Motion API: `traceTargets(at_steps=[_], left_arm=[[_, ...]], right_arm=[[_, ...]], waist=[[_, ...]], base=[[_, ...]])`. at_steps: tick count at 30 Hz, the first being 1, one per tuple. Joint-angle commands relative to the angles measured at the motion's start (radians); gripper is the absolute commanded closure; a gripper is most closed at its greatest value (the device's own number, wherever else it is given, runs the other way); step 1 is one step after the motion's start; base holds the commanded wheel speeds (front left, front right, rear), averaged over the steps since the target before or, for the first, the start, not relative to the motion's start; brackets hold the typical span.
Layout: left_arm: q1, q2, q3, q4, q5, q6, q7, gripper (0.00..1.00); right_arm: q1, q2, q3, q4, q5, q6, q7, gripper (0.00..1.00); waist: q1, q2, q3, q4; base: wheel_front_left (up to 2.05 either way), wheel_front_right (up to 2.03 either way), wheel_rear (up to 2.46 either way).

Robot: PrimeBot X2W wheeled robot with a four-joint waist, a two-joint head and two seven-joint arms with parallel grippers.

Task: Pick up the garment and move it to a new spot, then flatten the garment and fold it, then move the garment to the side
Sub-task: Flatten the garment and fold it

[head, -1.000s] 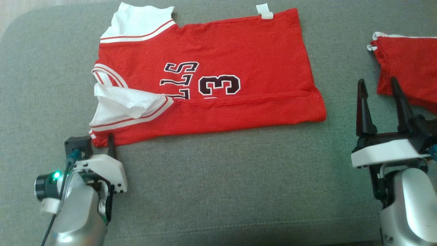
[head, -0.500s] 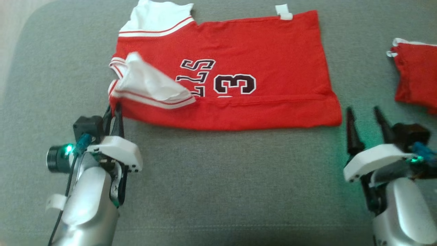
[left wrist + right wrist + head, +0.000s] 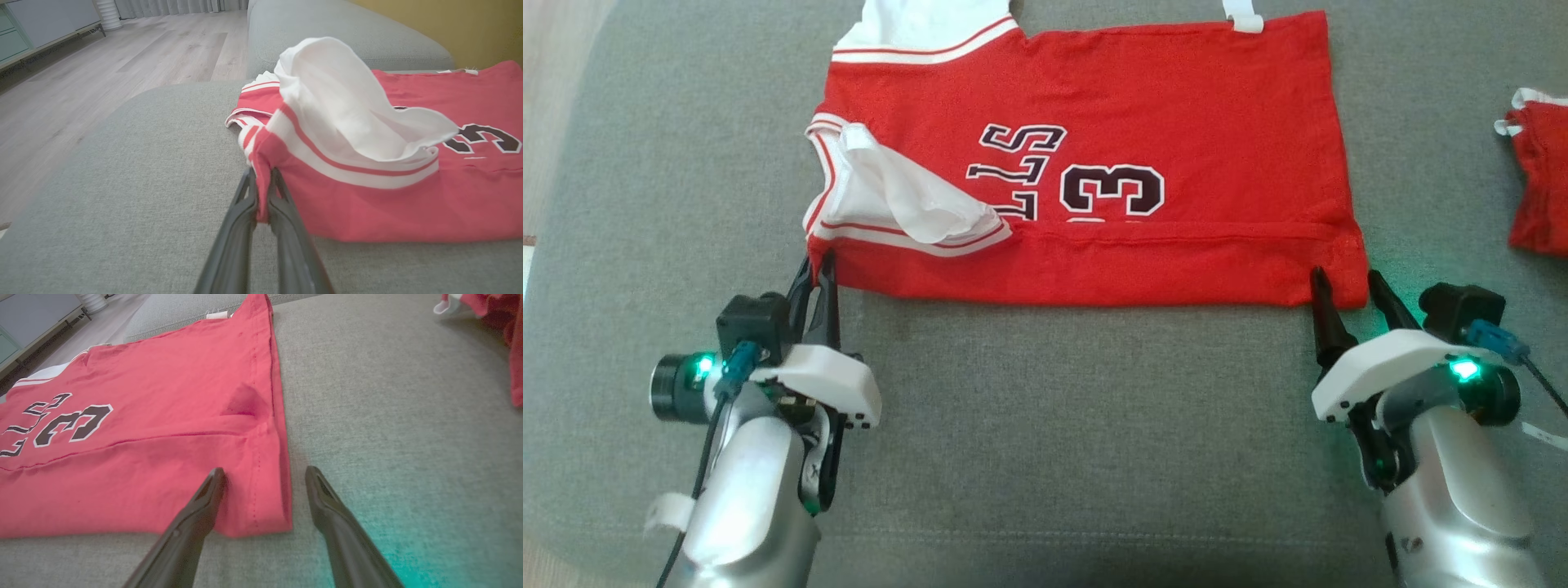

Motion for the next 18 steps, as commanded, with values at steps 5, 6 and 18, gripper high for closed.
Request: traceTargets(at_steps=[5, 6, 18], left_arm=[[-0.015, 0.026, 0.027, -0.024, 0.001, 0.003, -0.012, 1.00], [-0.016, 0.027, 0.027, -0.022, 0.000, 0.003, -0.012, 1.00], [-0.004, 0.043, 0.017, 0.018, -0.011, 0.006, -0.006, 1.00]], right_arm=[[-0.057, -0.001, 0.052, 0.039, 0.017, 0.004, -0.036, 0.00], [-0.063, -0.001, 0.058, 0.049, 0.019, 0.004, -0.041, 0.00], [-0.091, -0.001, 0.046, 0.111, -0.040, 0.004, -0.114, 1.00]], waist=[[0.0000, 0.0000, 0.014, -0.001], [0.0000, 0.0000, 0.016, -0.001], [0.0000, 0.0000, -0.029, -0.017]], base=[[0.00, 0.00, 0.00], [0.00, 0.00, 0.00], [0.00, 0.00, 0.00]])
